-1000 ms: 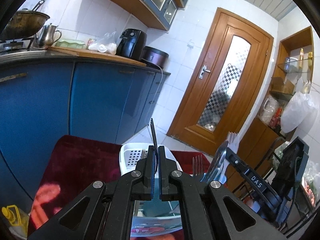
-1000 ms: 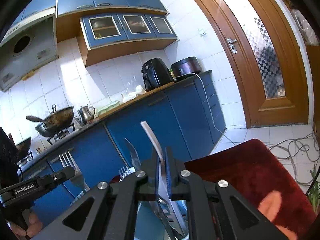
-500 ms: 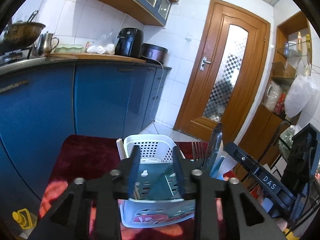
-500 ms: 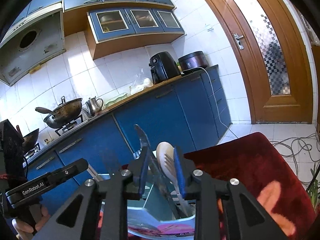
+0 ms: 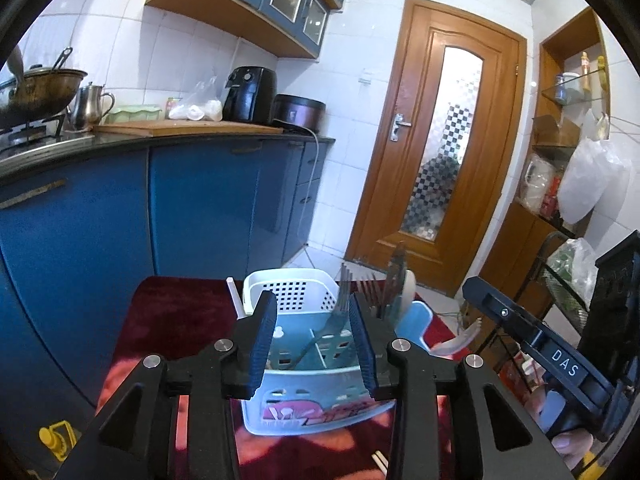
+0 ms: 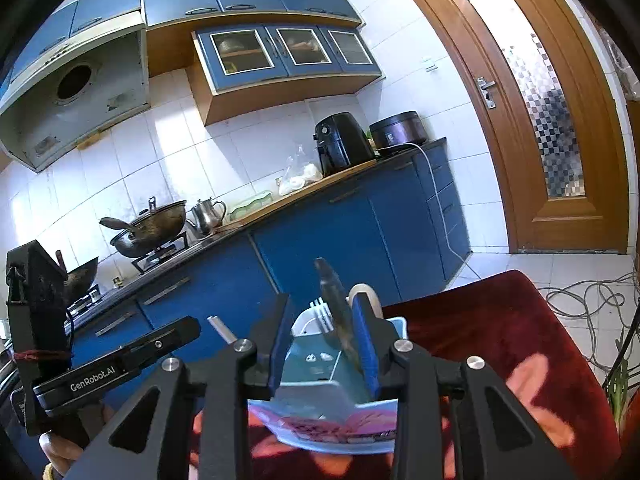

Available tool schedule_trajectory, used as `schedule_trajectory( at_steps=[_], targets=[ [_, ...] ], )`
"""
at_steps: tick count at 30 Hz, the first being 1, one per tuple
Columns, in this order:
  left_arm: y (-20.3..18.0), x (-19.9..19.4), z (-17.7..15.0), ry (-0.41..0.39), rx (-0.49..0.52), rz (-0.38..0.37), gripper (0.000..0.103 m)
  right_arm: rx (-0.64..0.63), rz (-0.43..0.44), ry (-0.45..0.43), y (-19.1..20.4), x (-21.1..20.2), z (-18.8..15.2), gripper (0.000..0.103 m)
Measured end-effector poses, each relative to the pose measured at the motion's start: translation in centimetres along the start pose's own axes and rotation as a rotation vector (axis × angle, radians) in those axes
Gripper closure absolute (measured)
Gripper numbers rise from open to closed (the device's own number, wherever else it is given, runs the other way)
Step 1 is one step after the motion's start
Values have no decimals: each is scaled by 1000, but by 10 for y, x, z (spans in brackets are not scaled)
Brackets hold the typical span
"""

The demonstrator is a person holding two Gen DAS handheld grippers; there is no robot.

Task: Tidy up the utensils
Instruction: 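Open both tools and withdraw them from the box toward the chopsticks, then close the right tool on one wooden chopstick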

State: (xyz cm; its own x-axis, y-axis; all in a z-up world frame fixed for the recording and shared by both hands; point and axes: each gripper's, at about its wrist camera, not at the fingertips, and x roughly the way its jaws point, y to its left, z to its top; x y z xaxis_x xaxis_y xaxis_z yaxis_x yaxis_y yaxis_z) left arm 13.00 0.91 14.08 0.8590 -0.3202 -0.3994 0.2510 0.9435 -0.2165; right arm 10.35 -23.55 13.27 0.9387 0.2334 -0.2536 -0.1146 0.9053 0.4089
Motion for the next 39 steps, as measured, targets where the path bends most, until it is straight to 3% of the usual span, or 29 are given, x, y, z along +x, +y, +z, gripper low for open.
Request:
schedule_trajectory(
  at_steps=[21,39],
  targets=[
    [-18,-60,-25,69,25,15,63,-14,6,127,23,-52,-21,67],
    [-17,-72,-68,171,-3,33,63,-35,-50,251,23,-72,-62,67]
  ],
)
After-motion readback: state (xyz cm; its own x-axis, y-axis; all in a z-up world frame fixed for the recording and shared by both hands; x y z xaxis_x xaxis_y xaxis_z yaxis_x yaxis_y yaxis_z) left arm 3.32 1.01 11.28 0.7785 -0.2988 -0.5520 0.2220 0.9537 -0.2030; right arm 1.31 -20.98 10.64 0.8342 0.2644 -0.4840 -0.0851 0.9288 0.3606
